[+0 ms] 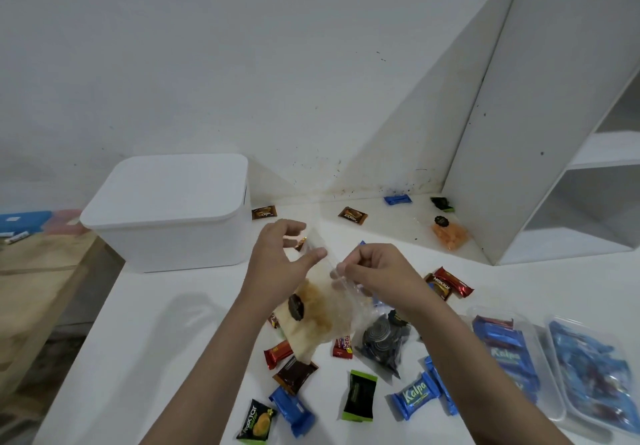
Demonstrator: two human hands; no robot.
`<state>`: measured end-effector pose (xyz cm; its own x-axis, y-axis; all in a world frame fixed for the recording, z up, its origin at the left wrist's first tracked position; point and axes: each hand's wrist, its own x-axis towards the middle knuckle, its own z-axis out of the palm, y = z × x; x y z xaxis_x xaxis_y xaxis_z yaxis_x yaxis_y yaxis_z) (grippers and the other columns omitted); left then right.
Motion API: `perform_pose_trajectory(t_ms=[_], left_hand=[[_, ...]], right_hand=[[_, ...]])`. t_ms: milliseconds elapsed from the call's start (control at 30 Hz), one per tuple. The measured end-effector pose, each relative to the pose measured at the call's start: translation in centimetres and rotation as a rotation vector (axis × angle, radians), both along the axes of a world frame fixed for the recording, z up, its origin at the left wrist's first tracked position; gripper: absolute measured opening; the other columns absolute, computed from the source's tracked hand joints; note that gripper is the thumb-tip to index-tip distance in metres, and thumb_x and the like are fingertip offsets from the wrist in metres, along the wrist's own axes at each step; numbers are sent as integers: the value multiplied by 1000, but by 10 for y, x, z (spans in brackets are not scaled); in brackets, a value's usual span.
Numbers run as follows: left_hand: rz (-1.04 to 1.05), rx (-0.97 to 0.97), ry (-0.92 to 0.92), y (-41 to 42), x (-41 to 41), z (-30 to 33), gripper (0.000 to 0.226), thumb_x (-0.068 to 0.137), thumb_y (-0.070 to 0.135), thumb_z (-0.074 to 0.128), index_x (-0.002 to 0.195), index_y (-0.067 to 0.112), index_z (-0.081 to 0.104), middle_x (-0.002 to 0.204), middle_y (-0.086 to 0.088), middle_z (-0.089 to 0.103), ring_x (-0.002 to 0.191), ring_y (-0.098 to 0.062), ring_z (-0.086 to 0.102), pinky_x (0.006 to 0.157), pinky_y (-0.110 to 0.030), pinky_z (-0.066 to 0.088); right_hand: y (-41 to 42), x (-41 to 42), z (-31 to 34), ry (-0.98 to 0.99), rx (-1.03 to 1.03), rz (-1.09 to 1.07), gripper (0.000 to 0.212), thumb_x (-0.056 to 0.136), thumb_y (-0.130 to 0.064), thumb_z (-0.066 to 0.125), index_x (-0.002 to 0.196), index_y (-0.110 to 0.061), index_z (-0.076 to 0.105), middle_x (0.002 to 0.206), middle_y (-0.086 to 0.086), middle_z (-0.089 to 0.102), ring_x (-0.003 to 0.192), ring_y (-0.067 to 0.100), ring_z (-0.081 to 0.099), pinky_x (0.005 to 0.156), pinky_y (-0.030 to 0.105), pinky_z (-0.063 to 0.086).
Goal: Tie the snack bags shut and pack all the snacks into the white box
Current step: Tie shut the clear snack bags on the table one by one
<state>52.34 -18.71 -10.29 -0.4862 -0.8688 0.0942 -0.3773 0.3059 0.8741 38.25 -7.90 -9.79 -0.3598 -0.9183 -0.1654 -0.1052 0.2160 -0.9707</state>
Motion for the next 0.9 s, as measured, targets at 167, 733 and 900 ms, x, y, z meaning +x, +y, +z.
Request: perform_pose_trajectory(t_ms=[167, 733, 900], left_hand=[[-8, 385, 27, 13, -7, -7, 30, 85, 43, 65, 92, 14, 62, 93, -2, 70, 77, -17, 72, 76, -35, 58], [-115, 310, 105, 14, 0, -16, 11, 91, 10, 59, 85, 2, 63, 91, -14, 70, 74, -22, 74, 75, -45, 59], [-110, 332, 150, 10, -3, -20, 14, 94, 8, 54, 89, -3, 60, 90, -8, 71, 77, -19, 74, 80, -43, 58]], right_hand=[[-4, 8, -12, 15, 33, -119, 17, 86, -18, 69, 69, -15, 68, 71, 3, 69, 63, 16, 57, 56, 24, 44], [-7, 15, -22, -37, 109, -211, 24, 90, -8, 60, 69, -15, 70, 79, 15, 70, 72, 24, 61, 75, 45, 56], [-12, 14, -25, 48, 62, -204, 24, 94, -13, 56, 73, -17, 68, 68, 4, 64, 59, 12, 52, 58, 28, 44]])
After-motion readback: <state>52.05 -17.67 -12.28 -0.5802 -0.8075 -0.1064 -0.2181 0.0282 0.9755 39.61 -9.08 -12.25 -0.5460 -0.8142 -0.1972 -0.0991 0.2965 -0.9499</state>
